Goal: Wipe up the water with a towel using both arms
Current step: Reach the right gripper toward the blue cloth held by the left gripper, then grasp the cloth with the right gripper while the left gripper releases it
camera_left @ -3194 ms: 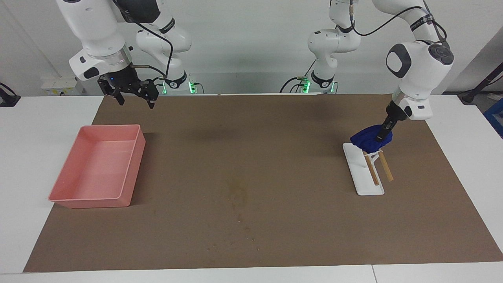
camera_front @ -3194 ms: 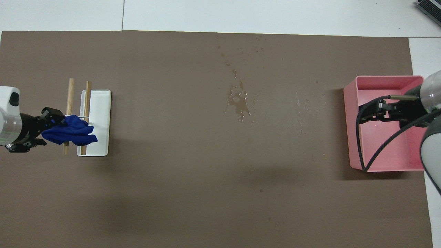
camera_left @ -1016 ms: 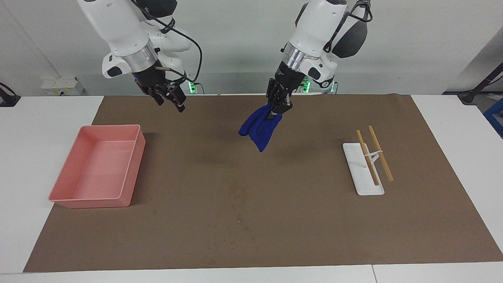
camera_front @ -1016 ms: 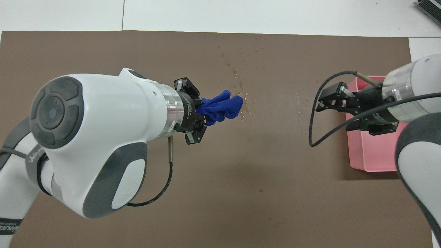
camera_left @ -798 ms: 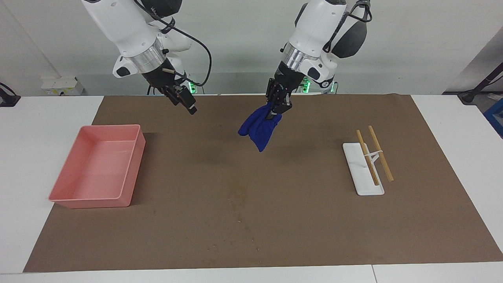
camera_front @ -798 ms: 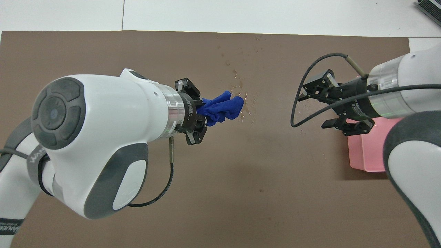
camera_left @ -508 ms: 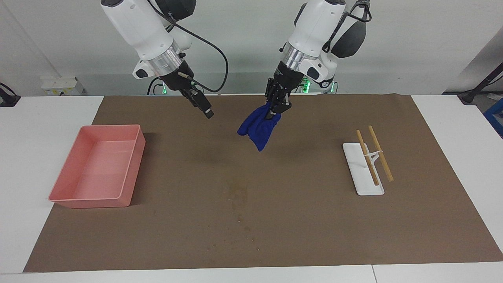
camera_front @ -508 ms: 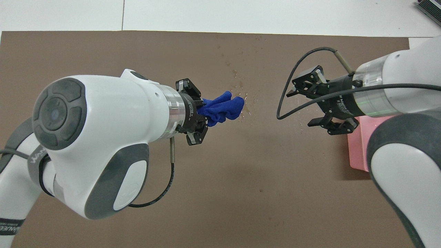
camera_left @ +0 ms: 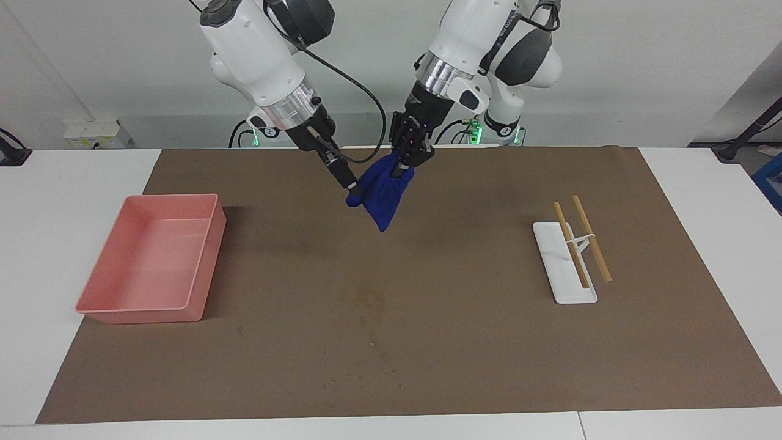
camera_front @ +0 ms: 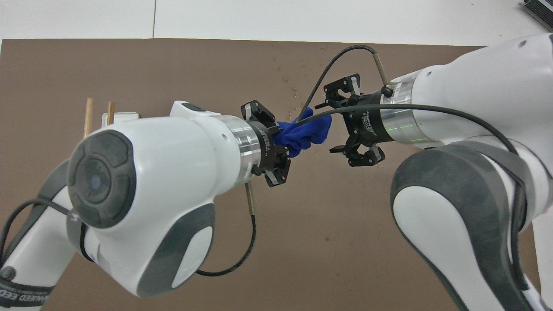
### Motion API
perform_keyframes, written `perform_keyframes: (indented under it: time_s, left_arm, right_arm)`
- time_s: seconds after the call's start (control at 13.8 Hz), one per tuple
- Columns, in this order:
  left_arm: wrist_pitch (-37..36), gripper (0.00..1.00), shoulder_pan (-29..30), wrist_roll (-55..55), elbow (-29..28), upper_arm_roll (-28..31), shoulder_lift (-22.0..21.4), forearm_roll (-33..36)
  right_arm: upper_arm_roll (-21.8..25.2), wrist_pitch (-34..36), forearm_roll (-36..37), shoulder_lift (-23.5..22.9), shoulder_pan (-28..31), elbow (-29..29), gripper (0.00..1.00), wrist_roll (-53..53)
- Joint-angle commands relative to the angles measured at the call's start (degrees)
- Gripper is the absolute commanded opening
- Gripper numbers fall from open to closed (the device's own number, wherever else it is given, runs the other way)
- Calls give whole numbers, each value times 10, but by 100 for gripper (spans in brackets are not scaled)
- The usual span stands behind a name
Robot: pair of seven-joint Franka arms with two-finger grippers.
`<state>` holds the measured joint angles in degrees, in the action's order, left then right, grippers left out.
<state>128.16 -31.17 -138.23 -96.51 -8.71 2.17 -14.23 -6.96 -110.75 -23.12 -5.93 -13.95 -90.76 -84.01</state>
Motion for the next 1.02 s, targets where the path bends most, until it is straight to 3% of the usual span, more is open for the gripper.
perform_keyframes:
  time_s: [0.0,0.07,0.15,0.36,0.44,0.73,0.8,0.87,0.94]
  left_arm:
    - [41,0,-45,-82,1,8,-1,38]
    - [53,0,-59,-114,2,7,-1,60]
    - [56,0,-76,-139,2,8,-1,79]
    - [56,0,-80,-156,4,7,0,88]
    - [55,0,-79,-154,4,7,0,88]
    - [54,0,-73,-149,4,7,1,88]
    - [54,34,-72,-144,-1,8,0,89]
    - [47,99,-72,-128,-1,9,0,90]
    - [45,100,-72,-95,-1,9,0,90]
  right_arm:
    - [-2,-22,-33,-5,2,-4,87,-18]
    - [-2,-22,-33,-5,2,-6,83,-18]
    - [-2,-21,-33,-5,3,-5,70,-18]
    - [-2,-15,-34,-5,6,-5,10,-19]
    - [-2,-15,-34,-5,5,-5,0,-22]
    - [-1,-17,-32,-5,5,-5,0,-27]
    - [-1,-20,-27,-5,5,-5,0,-26]
    - [-1,-23,-25,-5,4,-5,0,-24]
    - [-1,-27,-25,-6,5,-5,0,-21]
